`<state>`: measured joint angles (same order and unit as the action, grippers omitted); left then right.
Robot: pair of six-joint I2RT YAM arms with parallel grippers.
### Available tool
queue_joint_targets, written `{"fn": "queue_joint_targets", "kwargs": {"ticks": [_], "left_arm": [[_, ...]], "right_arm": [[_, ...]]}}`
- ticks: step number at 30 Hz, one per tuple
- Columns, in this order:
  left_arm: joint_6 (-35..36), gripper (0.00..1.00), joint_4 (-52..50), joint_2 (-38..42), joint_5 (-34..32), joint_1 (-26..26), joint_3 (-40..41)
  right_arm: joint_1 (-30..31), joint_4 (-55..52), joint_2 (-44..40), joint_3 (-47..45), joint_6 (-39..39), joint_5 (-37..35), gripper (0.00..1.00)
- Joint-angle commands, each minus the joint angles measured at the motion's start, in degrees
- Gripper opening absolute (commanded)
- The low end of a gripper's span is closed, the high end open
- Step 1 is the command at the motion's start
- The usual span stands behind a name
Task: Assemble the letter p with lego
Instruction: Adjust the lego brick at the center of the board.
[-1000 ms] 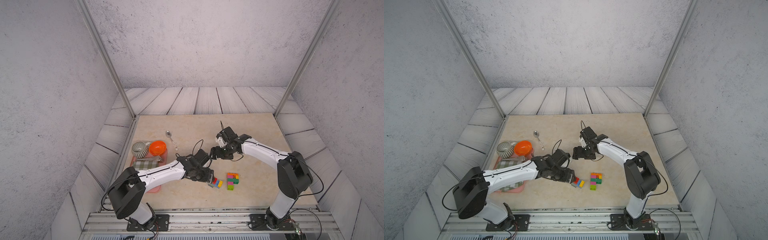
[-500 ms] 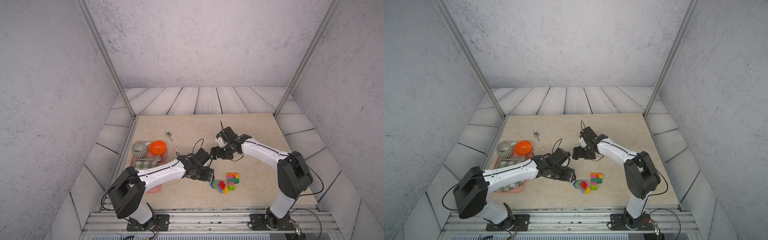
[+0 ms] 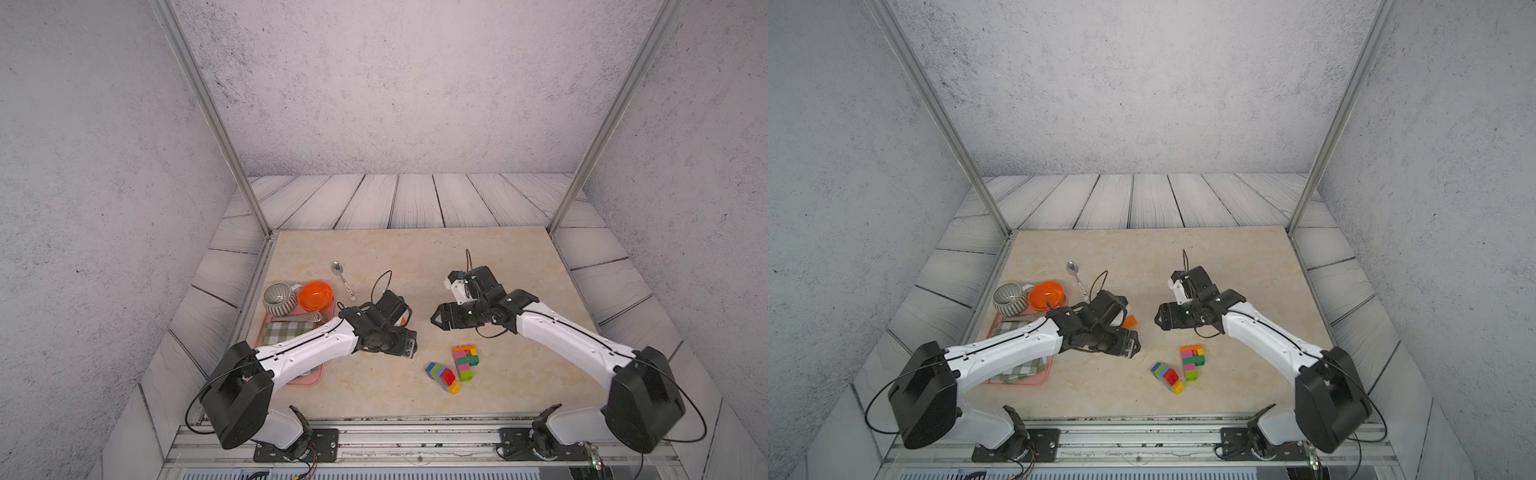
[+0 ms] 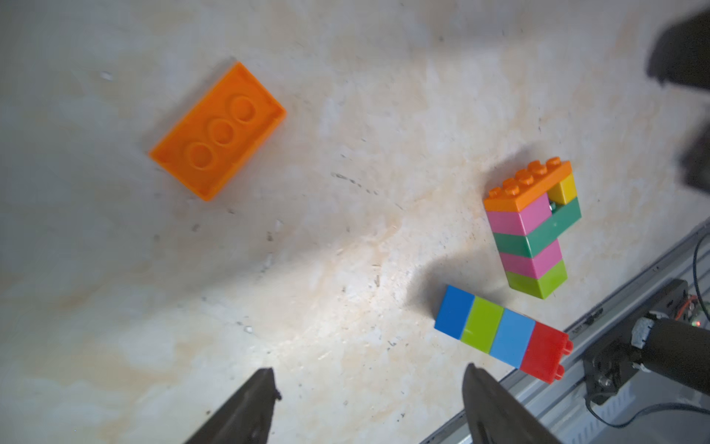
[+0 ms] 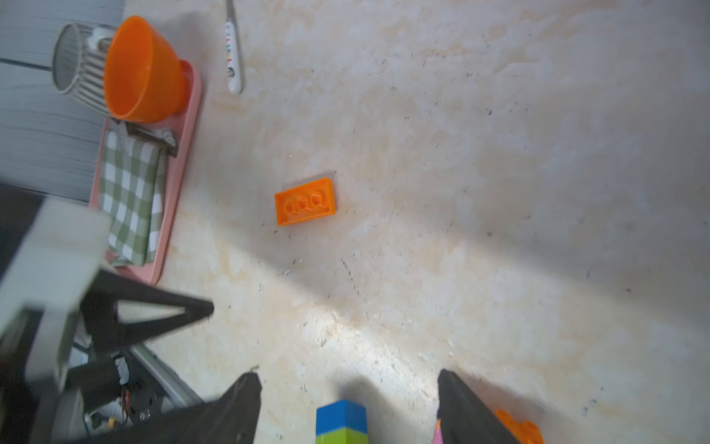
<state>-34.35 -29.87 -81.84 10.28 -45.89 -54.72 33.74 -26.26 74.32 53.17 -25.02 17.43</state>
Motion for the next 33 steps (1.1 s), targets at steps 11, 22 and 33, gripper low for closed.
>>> {"fn": "queue_joint_targets", "kwargs": {"ticks": [11,22,33], "left_arm": [[3.9,0.85,2.7,0.4,7.2,3.4,0.6],[6.2,0.90,-3.9,-7.5,8.2,-14.1,-9.6],[9.5,0.89,-7.5,-16.8,6.8,-16.7,-17.0]], "right_arm": [[10.2,8.5,-28.8,-25.0,-7.1,-14.3,0.62],[3.7,-2.8,-32.8,-21.1,-14.3,-18.7,0.68],[0.1,-2.3,-31.8,-22.4,-14.9,-13.9,0.68]]}}
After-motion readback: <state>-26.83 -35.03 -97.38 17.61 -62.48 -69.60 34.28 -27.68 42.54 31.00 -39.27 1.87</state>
